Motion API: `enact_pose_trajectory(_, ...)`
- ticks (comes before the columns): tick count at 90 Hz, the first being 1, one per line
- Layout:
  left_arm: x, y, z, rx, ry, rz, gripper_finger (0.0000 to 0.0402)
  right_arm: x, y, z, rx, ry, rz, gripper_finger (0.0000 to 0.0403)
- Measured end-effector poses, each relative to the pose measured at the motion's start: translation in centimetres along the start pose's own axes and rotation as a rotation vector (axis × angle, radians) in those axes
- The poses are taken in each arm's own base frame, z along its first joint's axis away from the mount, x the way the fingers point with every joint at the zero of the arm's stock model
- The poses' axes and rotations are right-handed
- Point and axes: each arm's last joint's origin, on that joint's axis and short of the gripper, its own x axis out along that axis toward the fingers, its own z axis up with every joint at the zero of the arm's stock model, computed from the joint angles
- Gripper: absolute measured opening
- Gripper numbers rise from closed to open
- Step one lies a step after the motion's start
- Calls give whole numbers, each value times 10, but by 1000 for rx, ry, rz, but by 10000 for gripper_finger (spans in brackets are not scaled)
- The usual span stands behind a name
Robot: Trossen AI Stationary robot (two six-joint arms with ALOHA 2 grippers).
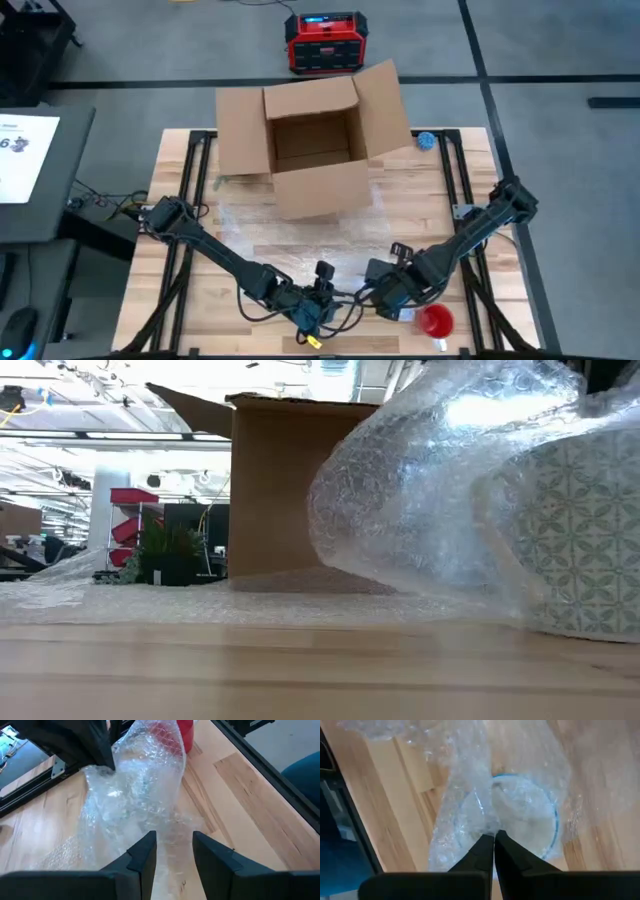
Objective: Wrap mug
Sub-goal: Wrap the green patterned mug into the bubble wrap
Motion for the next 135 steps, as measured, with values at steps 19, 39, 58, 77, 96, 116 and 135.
enact_pose_trajectory(19,0,0,0,-8,3,8,107,36,-4,7,4,72,-56,0)
enact_pose_trajectory(39,-1,-2,-1,-2,5,5,107,82,-12,7,12,188,-59,0)
enact_pose_trajectory(58,-1,-2,0,-1,1,4,107,83,-6,11,-44,188,-4,0)
enact_pose_trajectory(77,-1,-2,1,-8,-5,7,107,44,-6,15,-48,156,-6,0)
enact_pose_trajectory(96,-1,-2,1,-9,-3,7,107,16,-6,15,-55,108,17,30)
enact_pose_trajectory(116,-1,-1,0,-12,-2,6,107,6,-4,14,-40,28,20,39)
enact_pose_trajectory(135,0,0,0,-16,2,8,107,51,-24,4,36,94,-35,6)
